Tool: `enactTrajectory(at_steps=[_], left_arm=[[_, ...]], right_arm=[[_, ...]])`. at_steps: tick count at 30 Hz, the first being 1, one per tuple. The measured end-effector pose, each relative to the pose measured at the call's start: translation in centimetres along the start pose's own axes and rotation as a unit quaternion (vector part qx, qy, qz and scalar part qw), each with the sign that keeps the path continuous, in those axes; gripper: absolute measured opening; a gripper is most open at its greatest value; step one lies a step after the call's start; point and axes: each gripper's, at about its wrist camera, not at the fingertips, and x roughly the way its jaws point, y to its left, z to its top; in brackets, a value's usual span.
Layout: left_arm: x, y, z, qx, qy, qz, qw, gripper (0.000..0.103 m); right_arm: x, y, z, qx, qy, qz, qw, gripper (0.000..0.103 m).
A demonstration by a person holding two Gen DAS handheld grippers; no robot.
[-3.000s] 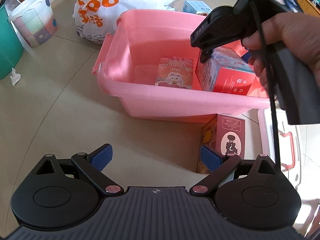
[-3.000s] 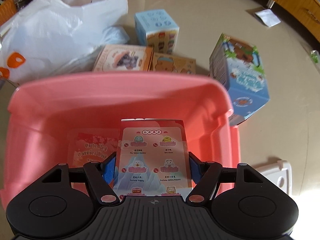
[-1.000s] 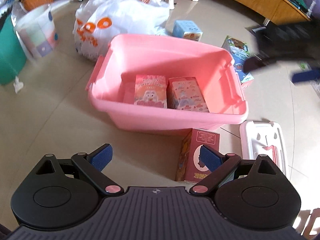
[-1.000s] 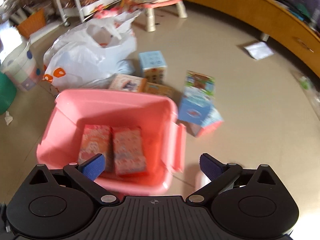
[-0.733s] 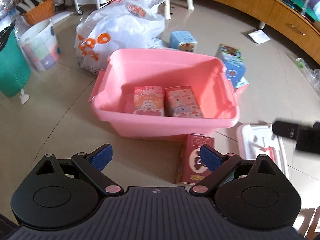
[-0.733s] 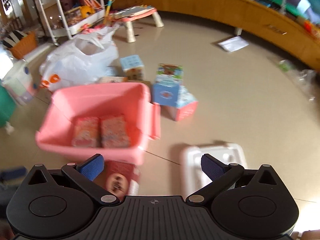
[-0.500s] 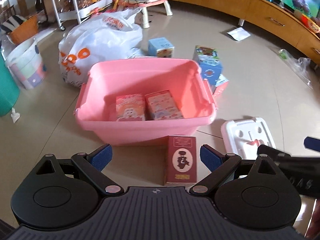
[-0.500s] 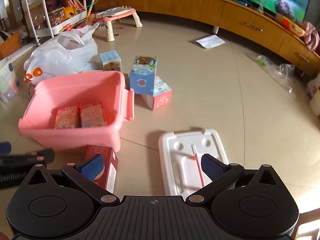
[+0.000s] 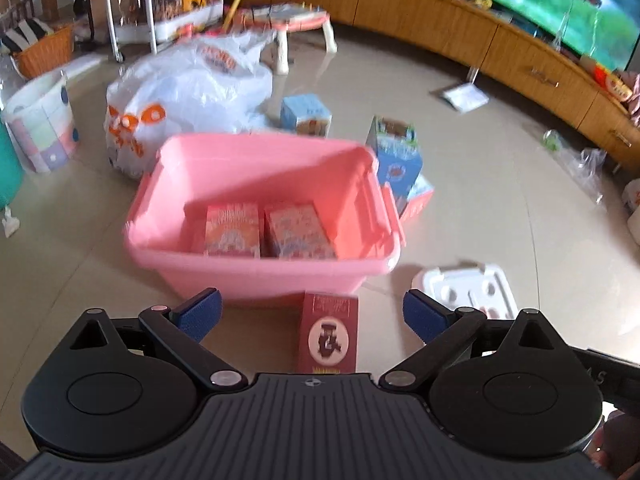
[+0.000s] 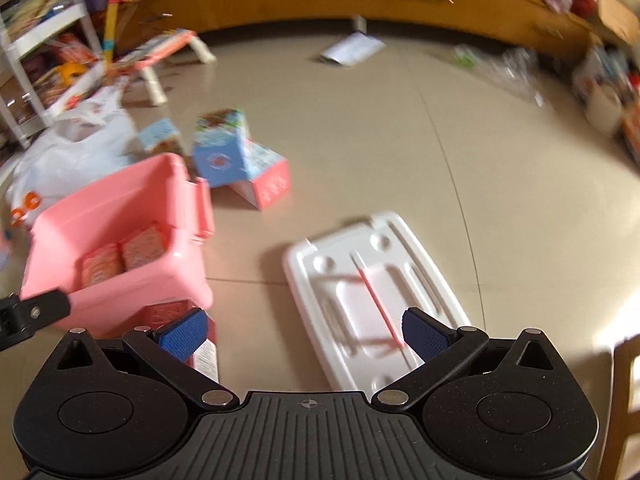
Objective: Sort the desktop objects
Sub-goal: 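Withdraw the right gripper from the bin, then grasp the maroon silhouette box with the left gripper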
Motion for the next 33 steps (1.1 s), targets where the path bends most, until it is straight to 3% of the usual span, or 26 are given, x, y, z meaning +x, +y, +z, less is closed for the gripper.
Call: enactTrajectory(at_steps=[5, 10, 25, 33], left_arm=[[1.2, -0.1, -0.4, -0.005, 0.017, 0.024, 0.9996, 0.099], [3.2, 0.0, -0.3, -0.021, 0.054, 0.025, 0.998, 0.099], [9.1, -0.2, -1.5, -0.006, 0.096, 0.045, 0.9943, 0.099], [12.1, -0.5, -2.4, 0.002, 0.12, 0.048, 0.9916, 0.099]], right_arm=[[2.1, -1.2, -1.3, 0.032, 0.047, -0.014, 0.998, 0.103], [4.0, -1.2, -2.4, 0.036, 0.08, -0.026, 0.996, 0.102], [8.5, -1.5, -3.5, 0.065, 0.143, -0.047, 0.986, 0.102], [10.3, -0.4, -4.5, 0.048, 0.167, -0.044, 0.984, 0.102]])
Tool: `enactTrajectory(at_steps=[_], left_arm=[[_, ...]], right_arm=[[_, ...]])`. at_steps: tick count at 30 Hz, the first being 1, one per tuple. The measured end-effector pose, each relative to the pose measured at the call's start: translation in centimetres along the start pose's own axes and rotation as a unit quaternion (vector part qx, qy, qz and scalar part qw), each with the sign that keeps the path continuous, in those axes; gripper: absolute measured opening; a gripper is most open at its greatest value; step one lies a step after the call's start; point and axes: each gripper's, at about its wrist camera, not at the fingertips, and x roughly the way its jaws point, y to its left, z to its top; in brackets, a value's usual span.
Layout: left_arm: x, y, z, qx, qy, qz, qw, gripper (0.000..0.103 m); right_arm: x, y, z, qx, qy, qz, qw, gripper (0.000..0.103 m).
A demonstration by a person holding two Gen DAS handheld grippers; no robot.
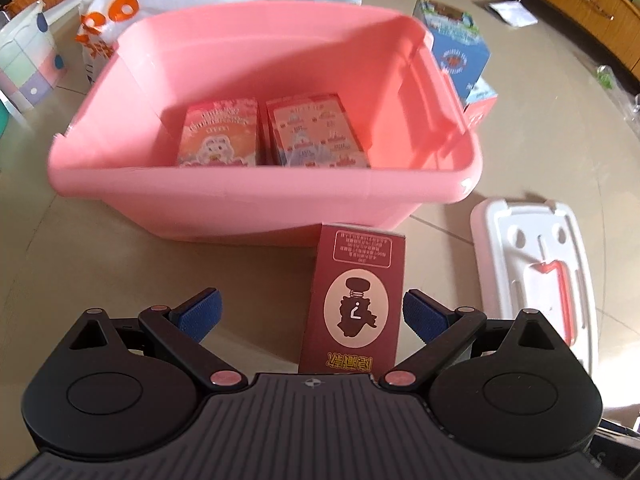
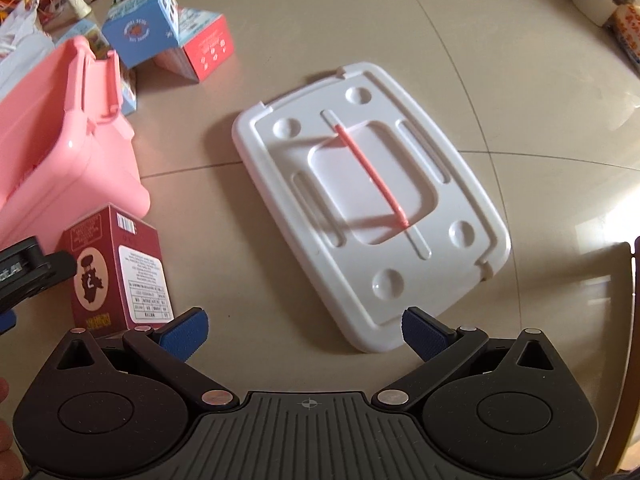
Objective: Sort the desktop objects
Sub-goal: 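Grasp the maroon silhouette box with the left gripper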
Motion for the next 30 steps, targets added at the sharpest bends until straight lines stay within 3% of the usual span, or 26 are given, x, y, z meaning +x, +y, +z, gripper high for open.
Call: enactTrajectory(at_steps=[13, 19, 23, 30], left_arm=[[4.7, -2.4, -0.1, 0.039, 0.013, 0.004, 0.9991, 0.099], [6.5, -2.7, -0.5, 0.05, 0.035, 0.001, 0.9981, 0.084], [7.2, -3.4, -1.1, 0.072, 0.048, -0.013, 0.9962, 0.065], [7.0, -3.6, -1.8, 0.071, 0.05, -0.005, 0.9962, 0.064]], right_arm=[[1.9, 1.7, 0.5, -0.005, 0.031, 0.019, 0.999, 0.102], [2.4, 2.0, 0.7, -0.004, 0.041, 0.024, 0.999, 0.102], [2.8, 2.0, 0.6, -0.006, 0.048, 0.022, 0.999, 0.102], [3.1, 1.4, 0.4, 0.01, 0.059, 0.019, 0.998, 0.102]])
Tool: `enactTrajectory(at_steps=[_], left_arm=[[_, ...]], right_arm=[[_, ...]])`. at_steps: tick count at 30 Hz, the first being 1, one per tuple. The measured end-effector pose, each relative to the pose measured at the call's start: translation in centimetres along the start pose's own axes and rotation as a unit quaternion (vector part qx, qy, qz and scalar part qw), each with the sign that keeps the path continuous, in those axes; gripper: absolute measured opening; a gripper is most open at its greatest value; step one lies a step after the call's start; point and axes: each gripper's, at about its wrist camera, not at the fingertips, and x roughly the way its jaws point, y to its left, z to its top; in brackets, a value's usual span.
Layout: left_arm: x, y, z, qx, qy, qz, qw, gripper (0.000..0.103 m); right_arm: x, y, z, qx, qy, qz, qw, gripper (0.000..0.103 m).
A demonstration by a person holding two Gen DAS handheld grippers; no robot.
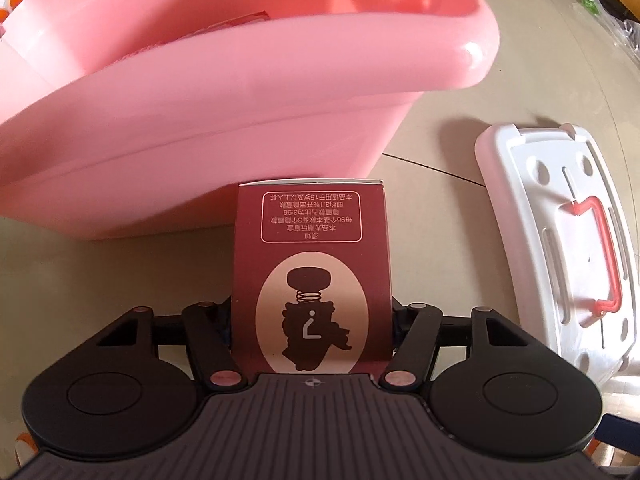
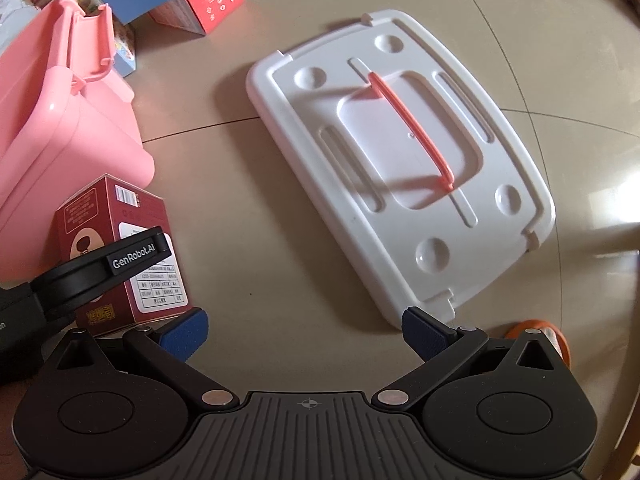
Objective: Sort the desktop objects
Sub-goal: 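Grasp the maroon silhouette box with the left gripper, then lift the maroon box and carry it toward the pink bin with the left gripper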
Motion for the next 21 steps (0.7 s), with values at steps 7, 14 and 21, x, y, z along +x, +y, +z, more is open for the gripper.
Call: enactTrajectory(at_steps=[7, 14, 21], left_arm=[[-0.7, -0.2, -1.3, 0.001, 0.023, 0.005, 0.9997, 0.064], [-2.5, 0.4, -3.4, -0.011, 0.045, 0.012, 0.9988, 0.064], [-5.1, 2.3, -5.0, -0.018, 0.033, 0.019, 0.9991, 0.064]], right_arm=[[-0.1, -0.4, -0.2, 0.009, 0.005, -0.003, 1.0, 0.102], [-0.2, -0.5, -0.9, -0.011, 0.018, -0.018, 1.0, 0.102], [-1.6, -1.6, -2.2, -0.025, 0.028, -0.02, 0.999, 0.102]])
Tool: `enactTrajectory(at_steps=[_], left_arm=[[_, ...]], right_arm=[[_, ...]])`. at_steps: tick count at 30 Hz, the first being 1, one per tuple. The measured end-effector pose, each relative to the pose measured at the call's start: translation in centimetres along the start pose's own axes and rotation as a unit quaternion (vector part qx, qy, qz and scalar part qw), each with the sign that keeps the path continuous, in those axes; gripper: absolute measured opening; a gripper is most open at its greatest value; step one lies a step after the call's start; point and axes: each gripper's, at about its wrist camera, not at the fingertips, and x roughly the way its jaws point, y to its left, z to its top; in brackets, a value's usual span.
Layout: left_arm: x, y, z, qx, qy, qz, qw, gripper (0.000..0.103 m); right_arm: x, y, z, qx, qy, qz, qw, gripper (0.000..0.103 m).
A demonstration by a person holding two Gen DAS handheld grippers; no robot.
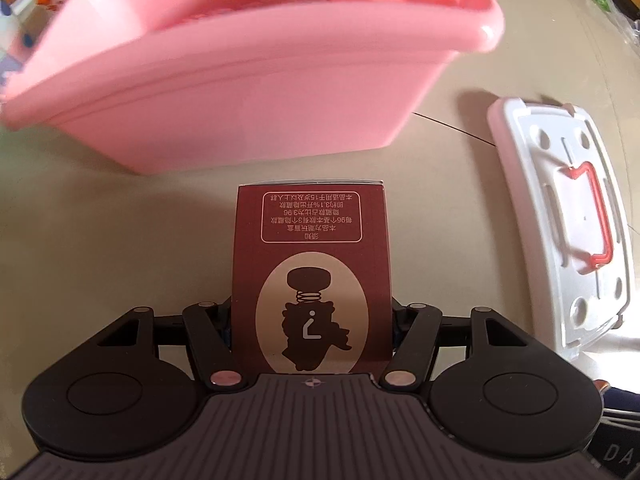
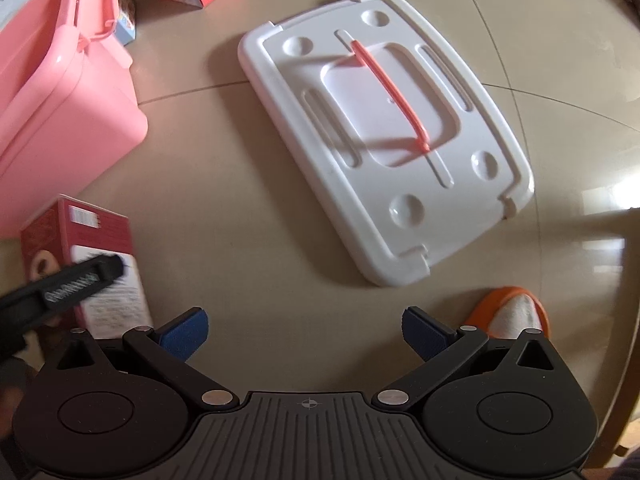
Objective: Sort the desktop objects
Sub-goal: 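Lift the maroon box and carry it toward the pink bin with the left gripper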
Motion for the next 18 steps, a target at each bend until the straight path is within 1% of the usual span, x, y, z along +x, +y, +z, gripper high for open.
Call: enactTrajectory(at_steps=[2, 7, 10, 11, 12, 16, 18], left_arm=[[-0.8, 0.5, -0.5, -0.004, -0.002, 0.007, 1.0, 0.064], [-3.6, 1.5, -1.9, -0.005, -0.01, -0.006, 0.9999, 0.064], [-5.5, 2.0, -2.3, 0.017, -0.027, -0.009, 0.9995, 0.064], [-5.6, 1.3, -0.9, 0.026, -0.032, -0.006, 0.9991, 0.064], [-6.2, 1.6, -1.0, 0.031, -0.038, -0.003, 0.9988, 0.064], [-8.5, 4.0, -0.6, 0.01, -0.062, -0.002, 0.9981, 0.064], [-8.7, 5.3, 0.9, 0.001, -0.071, -0.002, 0.9974, 0.064]], right_arm=[[-0.3, -0.3, -0.4, -0.008, -0.002, -0.007, 1.0, 0.102], [-1.4, -0.1, -1.3, -0.037, -0.02, -0.018, 0.999, 0.102], [-2.4, 0.6, -1.7, -0.055, -0.033, -0.01, 0.998, 0.102], [-2.7, 0.9, -1.8, -0.061, -0.038, -0.009, 0.997, 0.102], [-3.0, 1.2, -1.9, -0.068, -0.042, -0.009, 0.997, 0.103], [-3.7, 2.1, -2.3, -0.09, -0.052, -0.017, 0.994, 0.103], [-3.8, 2.4, -2.5, -0.093, -0.052, -0.021, 0.994, 0.103]])
